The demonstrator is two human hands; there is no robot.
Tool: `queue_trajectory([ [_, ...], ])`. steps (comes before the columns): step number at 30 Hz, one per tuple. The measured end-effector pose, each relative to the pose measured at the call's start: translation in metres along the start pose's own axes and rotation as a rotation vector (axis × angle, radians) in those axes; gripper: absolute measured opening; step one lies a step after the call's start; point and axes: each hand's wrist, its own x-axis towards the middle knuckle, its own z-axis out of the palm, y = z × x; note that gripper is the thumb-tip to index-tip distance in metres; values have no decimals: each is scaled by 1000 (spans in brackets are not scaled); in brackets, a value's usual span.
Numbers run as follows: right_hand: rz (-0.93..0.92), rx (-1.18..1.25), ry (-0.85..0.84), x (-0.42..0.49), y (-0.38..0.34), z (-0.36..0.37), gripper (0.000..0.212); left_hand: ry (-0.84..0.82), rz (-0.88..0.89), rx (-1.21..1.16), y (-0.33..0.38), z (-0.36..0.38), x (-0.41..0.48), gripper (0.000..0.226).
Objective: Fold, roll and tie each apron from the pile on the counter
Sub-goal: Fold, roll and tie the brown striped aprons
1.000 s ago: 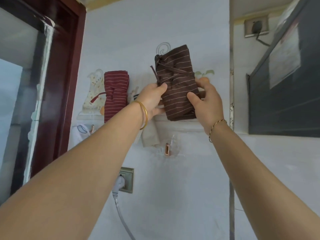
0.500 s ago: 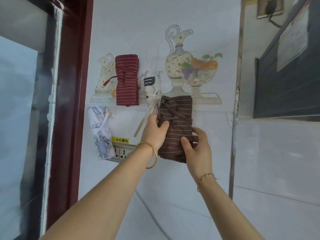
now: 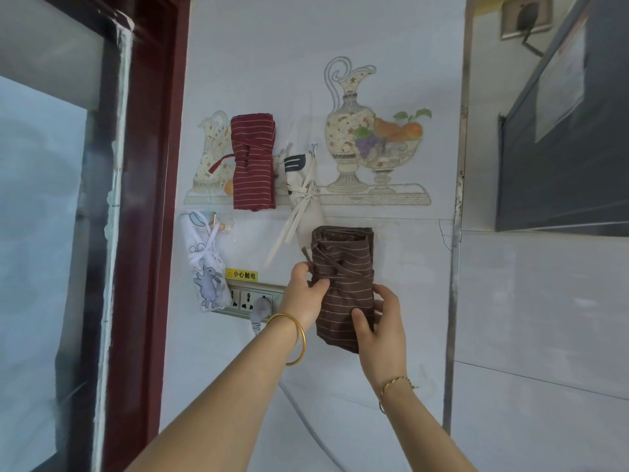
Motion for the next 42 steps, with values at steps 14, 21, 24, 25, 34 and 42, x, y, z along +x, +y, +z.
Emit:
queue_trajectory([
  [14, -540, -364, 275, -23, -8, 12, 38, 22, -127, -41, -16, -13, -17, 38],
  [21, -440, -253, -242, -95, -4, 90, 29, 154, -327, 22, -93, -95, -82, 22],
  [24, -309, -247, -630, -174, -3, 139, 33, 332, -547, 79, -148, -161, -159, 20],
  [25, -296, -259, -710, -185, -2, 147, 34, 355, -580, 76, -161, -172, -173, 19],
  [34, -289, -156, -1610, -465, -78, 224, 36, 943, -1196, 395, -225, -339, -517, 24],
  [42, -305, -103, -1979, -662, -159, 259, 33, 1032, -1720, 922, -213, -423, -742, 51],
])
